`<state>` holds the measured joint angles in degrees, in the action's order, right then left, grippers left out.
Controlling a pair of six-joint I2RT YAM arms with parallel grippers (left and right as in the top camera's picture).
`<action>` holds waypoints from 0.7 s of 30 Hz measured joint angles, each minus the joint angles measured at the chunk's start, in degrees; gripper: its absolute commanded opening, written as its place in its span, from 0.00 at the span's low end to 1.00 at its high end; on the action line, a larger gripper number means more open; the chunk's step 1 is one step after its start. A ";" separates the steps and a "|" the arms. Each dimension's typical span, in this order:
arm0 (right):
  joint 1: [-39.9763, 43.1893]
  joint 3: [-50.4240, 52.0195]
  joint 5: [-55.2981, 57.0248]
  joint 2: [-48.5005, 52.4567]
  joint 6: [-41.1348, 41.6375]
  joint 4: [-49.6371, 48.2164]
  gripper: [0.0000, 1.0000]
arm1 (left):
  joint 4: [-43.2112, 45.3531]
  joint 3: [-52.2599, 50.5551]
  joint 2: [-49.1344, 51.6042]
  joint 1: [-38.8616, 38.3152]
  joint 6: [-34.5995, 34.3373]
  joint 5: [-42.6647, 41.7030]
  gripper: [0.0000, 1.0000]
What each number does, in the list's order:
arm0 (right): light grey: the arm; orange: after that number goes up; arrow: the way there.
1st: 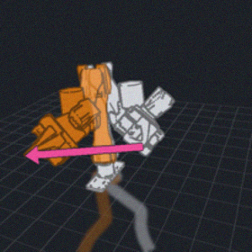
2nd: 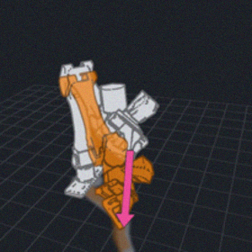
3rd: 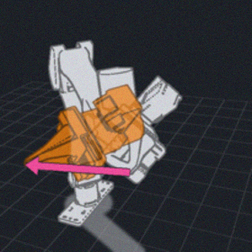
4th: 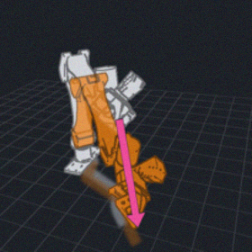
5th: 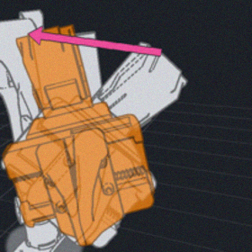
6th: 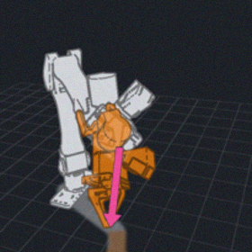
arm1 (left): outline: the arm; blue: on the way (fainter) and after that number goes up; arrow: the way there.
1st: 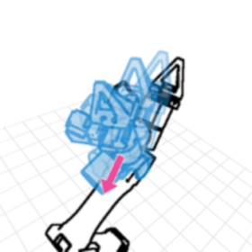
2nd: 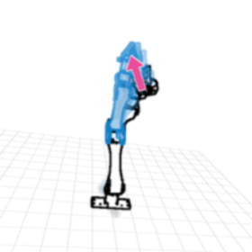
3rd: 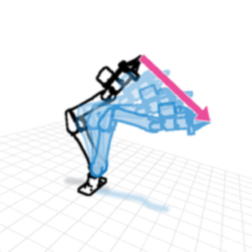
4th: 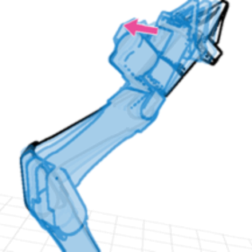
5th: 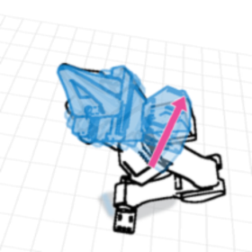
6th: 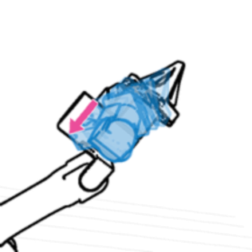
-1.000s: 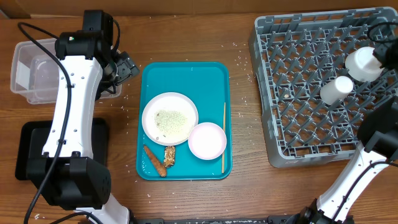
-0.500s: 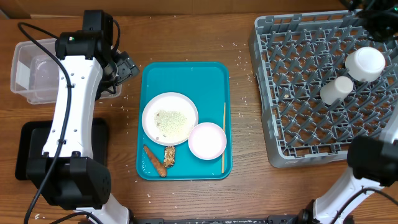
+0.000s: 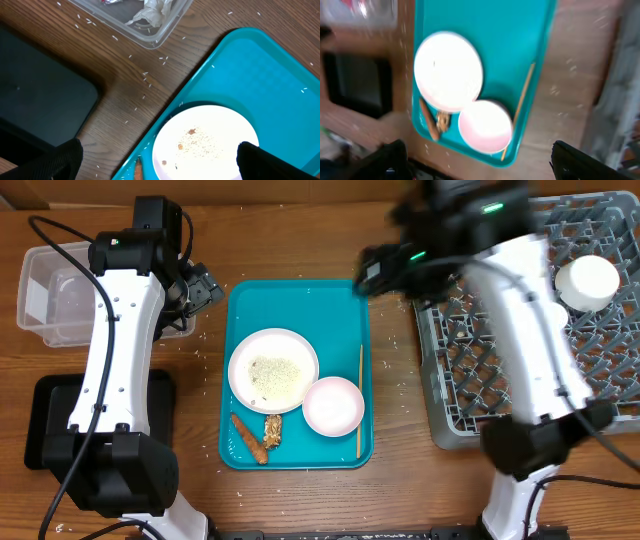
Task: Sort waste into correct bins and load items into the dishwasher
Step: 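Move the right gripper back over the pink bowl on the tray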
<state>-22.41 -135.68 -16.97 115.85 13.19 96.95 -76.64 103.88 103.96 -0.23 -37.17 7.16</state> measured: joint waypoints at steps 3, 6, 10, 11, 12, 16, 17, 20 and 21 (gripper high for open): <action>-7.67 2.69 5.16 -0.02 3.30 0.00 0.94 | 0.00 0.00 0.00 0.00 0.00 0.00 1.00; -14.32 7.54 9.57 -0.02 7.04 -0.13 0.94 | -0.02 0.00 0.00 0.00 0.00 0.00 1.00; -21.77 15.63 12.37 0.00 11.30 -1.03 0.94 | -0.02 0.00 0.00 0.00 0.00 0.00 1.00; -23.10 17.66 12.79 0.00 12.02 -1.97 0.93 | 0.00 0.00 0.00 0.00 0.00 0.00 1.00; -24.52 20.06 13.14 0.00 12.72 -3.32 0.93 | -0.02 0.00 0.00 0.00 0.00 0.00 1.00; -28.26 26.27 13.97 0.04 14.12 -9.33 0.81 | -0.02 0.00 0.00 0.00 0.00 0.00 1.00; -29.51 27.80 14.21 0.04 14.32 -12.07 0.75 | 0.00 0.00 0.00 0.00 0.00 0.00 1.00; -31.32 29.62 14.45 0.04 14.93 -16.09 0.67 | -0.02 0.00 0.00 0.00 0.00 0.00 1.00; -31.93 30.38 14.47 0.04 15.08 -17.57 0.66 | 0.00 0.00 0.00 0.00 0.00 0.00 1.00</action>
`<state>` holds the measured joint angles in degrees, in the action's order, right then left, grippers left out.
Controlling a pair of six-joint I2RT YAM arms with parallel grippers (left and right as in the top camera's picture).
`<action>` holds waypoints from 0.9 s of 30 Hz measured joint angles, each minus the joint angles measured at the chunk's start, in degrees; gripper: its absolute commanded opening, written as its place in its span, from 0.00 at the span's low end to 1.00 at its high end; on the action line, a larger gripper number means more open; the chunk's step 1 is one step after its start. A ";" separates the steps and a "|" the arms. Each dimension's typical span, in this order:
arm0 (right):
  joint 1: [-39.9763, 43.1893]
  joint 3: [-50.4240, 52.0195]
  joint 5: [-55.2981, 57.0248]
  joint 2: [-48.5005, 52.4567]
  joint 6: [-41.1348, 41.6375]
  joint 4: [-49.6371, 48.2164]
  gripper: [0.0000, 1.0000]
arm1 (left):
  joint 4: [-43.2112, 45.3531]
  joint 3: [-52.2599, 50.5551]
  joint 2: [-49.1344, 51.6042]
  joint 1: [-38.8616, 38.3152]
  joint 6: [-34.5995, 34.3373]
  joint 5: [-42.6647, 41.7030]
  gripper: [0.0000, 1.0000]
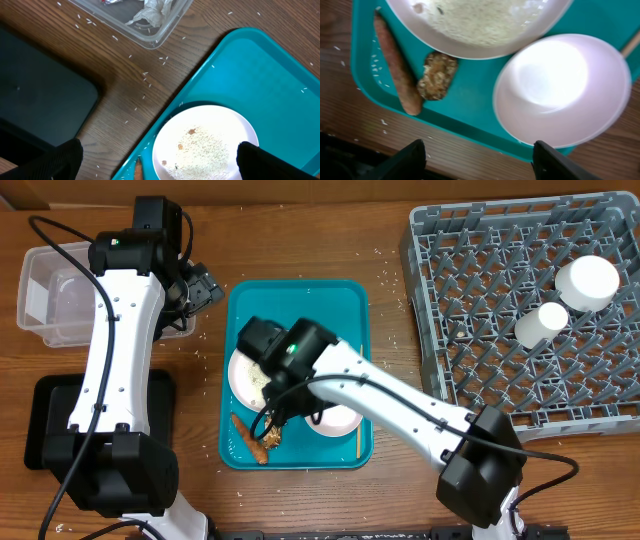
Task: Sort waste into correct bins and load items into the dishwasher
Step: 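Move the right gripper back over the pink bowl on the tray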
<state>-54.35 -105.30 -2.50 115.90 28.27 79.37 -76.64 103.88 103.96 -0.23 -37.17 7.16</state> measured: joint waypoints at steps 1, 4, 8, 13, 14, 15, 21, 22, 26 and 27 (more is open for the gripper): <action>-0.57 0.79 -0.02 0.00 0.15 -1.60 0.66 | -0.02 0.00 0.00 0.00 0.00 0.00 1.00; -1.88 4.11 0.76 0.00 0.61 -6.84 0.66 | 0.00 0.00 0.00 0.00 0.00 0.00 1.00; -1.92 9.55 4.04 0.00 2.23 -10.36 0.64 | 0.00 0.00 0.00 0.00 0.00 0.00 1.00; -1.46 13.42 5.88 0.00 3.21 -14.67 0.54 | 0.00 0.00 0.00 0.00 0.00 0.00 1.00; -1.33 13.97 6.01 0.00 3.21 -15.76 0.53 | 0.00 0.00 0.00 0.00 0.00 0.00 1.00; -1.20 14.49 6.27 0.00 3.23 -16.59 0.51 | 0.00 0.00 0.00 0.00 0.00 0.00 1.00; -1.18 15.85 6.62 0.00 3.45 -17.51 0.44 | 0.00 0.00 0.00 0.00 0.00 0.00 1.00; -1.18 15.96 6.64 0.00 3.54 -17.97 0.43 | 0.00 0.00 0.00 0.00 0.00 0.00 1.00; -1.18 17.35 6.88 0.00 3.61 -19.98 0.38 | 0.00 0.00 0.00 0.00 0.00 0.00 1.00; -1.18 17.62 6.99 0.00 3.61 -19.98 0.37 | 0.00 0.00 0.00 0.00 0.00 0.00 1.00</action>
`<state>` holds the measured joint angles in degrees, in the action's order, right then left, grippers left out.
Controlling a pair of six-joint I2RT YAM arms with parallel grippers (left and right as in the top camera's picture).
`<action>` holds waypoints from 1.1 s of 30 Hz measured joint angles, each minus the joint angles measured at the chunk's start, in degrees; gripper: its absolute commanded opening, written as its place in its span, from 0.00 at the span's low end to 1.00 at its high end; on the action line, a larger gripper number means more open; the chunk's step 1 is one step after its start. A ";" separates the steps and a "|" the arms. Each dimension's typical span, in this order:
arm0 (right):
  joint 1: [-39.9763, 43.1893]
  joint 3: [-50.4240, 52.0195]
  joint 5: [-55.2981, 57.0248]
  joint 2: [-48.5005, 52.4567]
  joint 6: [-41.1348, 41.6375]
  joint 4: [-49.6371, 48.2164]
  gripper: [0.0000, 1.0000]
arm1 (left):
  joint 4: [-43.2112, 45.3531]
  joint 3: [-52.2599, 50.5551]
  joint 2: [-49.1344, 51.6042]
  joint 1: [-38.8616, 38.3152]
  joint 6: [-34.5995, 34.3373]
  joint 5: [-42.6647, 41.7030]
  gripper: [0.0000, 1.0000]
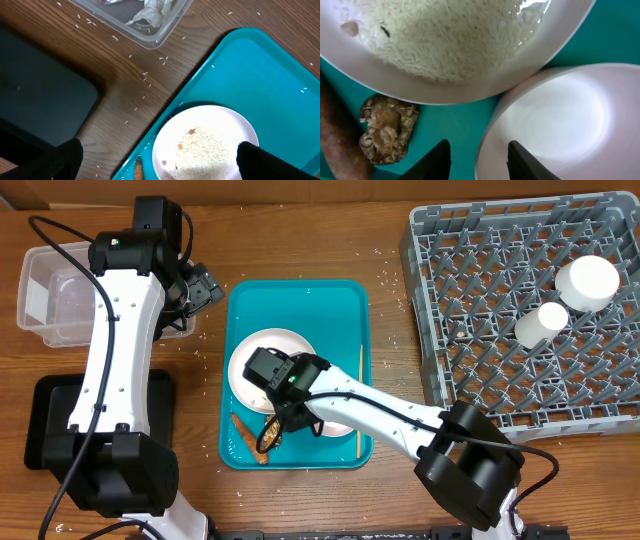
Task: Sort waste into correct bins and load items into the dishwasher
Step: 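Move the right gripper back over the pink bowl on the tray, then grasp the pink bowl with the right gripper and lift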
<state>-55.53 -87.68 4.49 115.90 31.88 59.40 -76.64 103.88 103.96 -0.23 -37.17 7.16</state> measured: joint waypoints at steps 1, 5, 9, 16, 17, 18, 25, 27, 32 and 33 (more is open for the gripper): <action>0.00 0.09 -0.02 0.00 -0.02 0.04 0.36 | 0.00 0.00 0.00 0.00 0.00 0.00 1.00; 0.00 0.42 0.00 0.00 0.04 -0.50 0.32 | 0.00 0.00 0.00 0.00 0.00 0.00 1.00; 0.00 1.75 0.04 0.00 0.04 -1.64 0.25 | 0.00 0.00 0.00 0.00 0.00 0.00 1.00; 0.00 2.23 -0.20 0.00 0.26 -1.44 0.06 | -0.02 0.00 0.00 0.00 0.00 0.00 1.00; 0.00 2.23 -0.24 0.00 0.11 -1.25 0.04 | 0.00 0.00 0.00 0.00 0.00 0.00 1.00; 0.00 2.23 -0.15 0.00 0.13 -0.96 0.04 | 0.00 0.00 0.00 0.00 0.00 0.00 1.00; 0.07 -2.54 0.00 0.00 0.04 5.75 0.04 | -0.02 0.00 0.00 0.00 0.00 0.00 1.00; 0.17 -6.56 -0.15 0.00 0.04 8.92 0.04 | 0.00 0.00 0.00 0.00 0.00 0.00 1.00; 2.45 -17.05 -0.68 -0.37 -0.04 15.39 0.04 | -0.02 0.00 0.00 0.00 0.00 0.00 1.00; 3.41 -19.26 -0.70 -0.68 -0.13 16.57 0.04 | 0.00 0.00 0.00 0.00 0.00 0.00 1.00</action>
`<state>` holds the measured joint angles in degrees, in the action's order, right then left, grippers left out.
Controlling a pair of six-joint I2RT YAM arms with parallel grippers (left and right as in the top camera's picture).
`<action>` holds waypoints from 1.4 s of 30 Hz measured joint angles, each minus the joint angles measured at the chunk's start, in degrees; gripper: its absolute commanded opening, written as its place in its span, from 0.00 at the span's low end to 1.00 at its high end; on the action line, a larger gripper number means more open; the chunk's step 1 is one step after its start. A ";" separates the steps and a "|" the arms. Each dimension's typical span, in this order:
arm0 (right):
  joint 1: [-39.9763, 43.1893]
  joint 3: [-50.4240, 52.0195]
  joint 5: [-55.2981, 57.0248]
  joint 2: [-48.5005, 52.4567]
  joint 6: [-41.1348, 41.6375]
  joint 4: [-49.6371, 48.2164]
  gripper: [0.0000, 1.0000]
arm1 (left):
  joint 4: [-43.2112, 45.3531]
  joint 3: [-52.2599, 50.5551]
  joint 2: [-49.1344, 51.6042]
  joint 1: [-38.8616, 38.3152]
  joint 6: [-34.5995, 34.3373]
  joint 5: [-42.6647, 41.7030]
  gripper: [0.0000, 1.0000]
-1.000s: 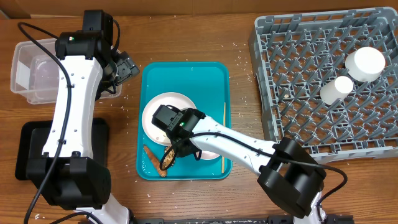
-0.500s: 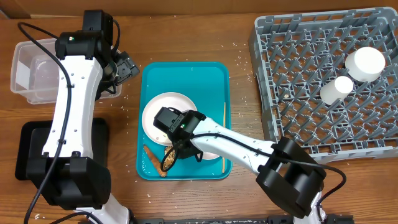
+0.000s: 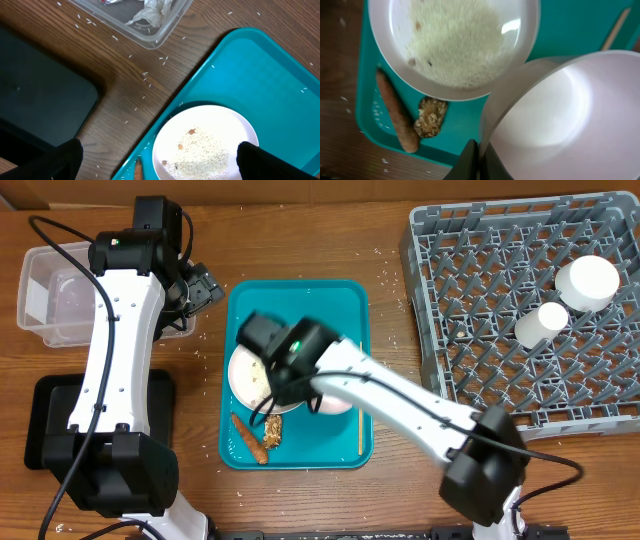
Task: Sort waste into correct bins and load items into the dishwasher
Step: 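Grasp the pink bowl with the right gripper and lift, then carry the pink bowl right and place it in the dish rack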
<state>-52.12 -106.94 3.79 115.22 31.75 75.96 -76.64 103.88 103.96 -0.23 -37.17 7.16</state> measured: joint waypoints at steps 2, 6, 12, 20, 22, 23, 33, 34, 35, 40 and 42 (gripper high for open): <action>2.99 -4.52 0.00 -1.25 -0.13 2.14 0.04 | 0.00 0.00 0.00 0.00 0.00 0.00 1.00; 12.76 -11.19 0.20 -4.85 -1.95 3.56 0.04 | -0.02 0.00 0.00 0.00 0.00 0.00 1.00; 39.69 -14.23 -1.92 -8.94 -4.81 4.96 0.04 | 0.02 0.00 0.00 0.00 0.00 0.00 1.00; 77.53 -13.16 -30.67 -6.86 -18.45 4.68 0.04 | 0.00 0.00 0.00 0.00 0.00 0.00 1.00; 83.91 -12.09 -38.64 -5.88 -22.47 4.68 0.04 | -0.02 0.00 0.00 0.00 0.00 0.00 1.00; 86.01 -11.58 -41.40 -5.31 -23.85 4.59 0.04 | 0.00 0.00 0.00 0.00 0.00 0.00 1.00; 96.43 -6.08 -69.75 8.52 -33.57 -0.79 0.04 | -0.02 0.00 0.00 0.00 0.00 0.00 1.00; 96.37 -5.97 -71.89 9.70 -33.94 -1.92 0.04 | 0.00 0.00 0.00 0.00 0.00 0.00 1.00; 96.30 -5.84 -73.66 10.71 -34.36 -3.08 0.04 | 0.00 0.00 0.00 0.00 0.00 0.00 1.00; 96.21 -5.64 -77.13 11.96 -32.94 -8.04 0.04 | 0.00 0.00 0.00 0.00 0.00 0.00 1.00; 96.43 -5.66 -76.91 11.96 -31.36 -9.33 0.04 | 0.00 0.00 0.00 0.00 0.00 0.00 1.00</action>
<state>44.31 -112.60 -73.12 127.17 0.38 66.63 -76.64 103.88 103.96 -0.23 -37.17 7.16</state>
